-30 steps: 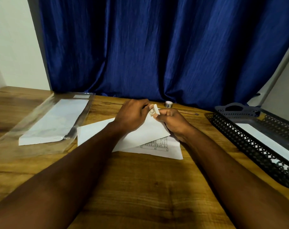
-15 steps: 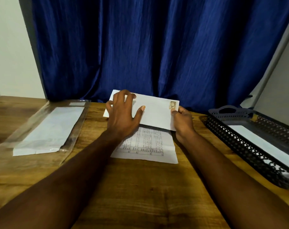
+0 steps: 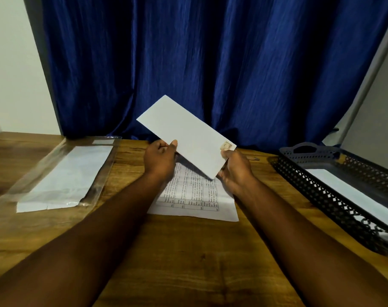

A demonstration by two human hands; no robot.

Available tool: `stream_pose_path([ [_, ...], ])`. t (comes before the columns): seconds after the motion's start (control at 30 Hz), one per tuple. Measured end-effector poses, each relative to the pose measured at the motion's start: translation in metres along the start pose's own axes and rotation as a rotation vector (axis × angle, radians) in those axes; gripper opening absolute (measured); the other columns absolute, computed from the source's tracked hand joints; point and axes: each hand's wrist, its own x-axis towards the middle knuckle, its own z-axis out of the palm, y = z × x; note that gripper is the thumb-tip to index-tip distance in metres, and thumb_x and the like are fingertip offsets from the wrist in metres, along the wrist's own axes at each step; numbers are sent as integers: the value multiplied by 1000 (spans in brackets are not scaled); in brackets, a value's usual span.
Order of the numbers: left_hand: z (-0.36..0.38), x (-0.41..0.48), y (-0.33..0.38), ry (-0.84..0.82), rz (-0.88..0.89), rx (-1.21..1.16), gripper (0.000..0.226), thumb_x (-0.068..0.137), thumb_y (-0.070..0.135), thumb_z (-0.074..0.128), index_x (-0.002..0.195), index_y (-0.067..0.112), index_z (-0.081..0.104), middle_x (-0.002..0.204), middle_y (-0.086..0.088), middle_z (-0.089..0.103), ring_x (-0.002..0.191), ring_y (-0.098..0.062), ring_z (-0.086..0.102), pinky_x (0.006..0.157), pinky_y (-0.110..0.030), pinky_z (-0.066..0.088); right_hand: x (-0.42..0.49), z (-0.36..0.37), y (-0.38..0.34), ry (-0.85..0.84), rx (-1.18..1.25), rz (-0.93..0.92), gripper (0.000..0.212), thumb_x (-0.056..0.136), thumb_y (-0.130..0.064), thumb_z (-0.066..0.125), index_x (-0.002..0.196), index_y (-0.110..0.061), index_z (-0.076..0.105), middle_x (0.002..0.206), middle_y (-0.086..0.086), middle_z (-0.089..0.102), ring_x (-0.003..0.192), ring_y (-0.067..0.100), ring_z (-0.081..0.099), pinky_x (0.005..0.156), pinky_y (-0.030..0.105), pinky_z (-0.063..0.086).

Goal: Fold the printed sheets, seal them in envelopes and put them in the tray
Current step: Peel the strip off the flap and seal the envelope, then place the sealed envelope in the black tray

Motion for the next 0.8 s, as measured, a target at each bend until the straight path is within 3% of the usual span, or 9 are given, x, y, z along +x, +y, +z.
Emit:
stream_pose_path([
  [0.07,1,2,3,-22,-128,-185,15,102,18,68,113,9,66,106,-5,78,94,-21,77,82,-40,65,-3,-1,1,-59,-76,48,27,103,-8,50,125,-14,64,116,10,79,102,27,75,94,50,62],
  [0.17,1,4,4,0,-156,-174,10,103,17,68,113,18,67,109,-3,78,97,-22,77,88,-47,65,-1,-5,0,-122,-135,74,22,101,-20,52,118,-15,66,118,9,79,102,27,74,91,46,60],
  [0.3,2,3,1,-82,-150,-126,12,103,21,67,113,17,71,110,-3,79,96,-21,78,83,-39,65,6,-14,-10,-133,-161,47,31,105,-42,54,112,-16,70,93,1,77,71,14,70,66,32,54],
  [0.37,5,2,-1,-129,-126,-49,21,103,23,68,121,12,72,112,-2,79,95,-18,78,74,-28,63,9,-21,-12,-155,-301,-8,37,106,-45,54,115,-14,71,88,0,74,68,12,65,64,29,47],
  [0.43,9,0,-3,-146,-83,18,22,102,24,69,120,11,72,113,0,78,97,-16,76,77,-25,60,9,-24,-9,-214,-427,-51,38,106,-44,57,117,-11,73,83,2,68,65,15,58,59,30,42],
  [0.5,10,-3,-5,-164,-55,50,16,101,25,71,112,14,73,110,0,79,96,-15,77,81,-27,61,8,-24,-4,-244,-512,-65,36,104,-45,63,121,-15,73,94,3,76,78,25,69,64,35,53],
  [0.6,10,-5,-10,-175,-25,106,8,100,25,72,105,19,72,103,5,79,88,-10,77,73,-24,61,4,-18,1,-224,-570,-108,30,102,-33,70,128,-17,71,110,2,81,98,23,79,89,44,64],
  [0.7,10,-4,-11,-167,-18,113,13,101,29,71,104,16,73,101,3,80,88,-14,78,78,-31,64,6,-12,3,-169,-537,-171,28,103,-23,70,128,-12,71,114,3,80,99,21,79,91,44,64],
  [0.8,15,-6,-7,-160,2,138,28,103,37,67,100,10,73,95,-2,79,91,-23,76,84,-38,64,8,-12,1,-82,-499,-153,26,104,-25,68,127,-14,71,113,3,80,99,22,79,92,46,64],
])
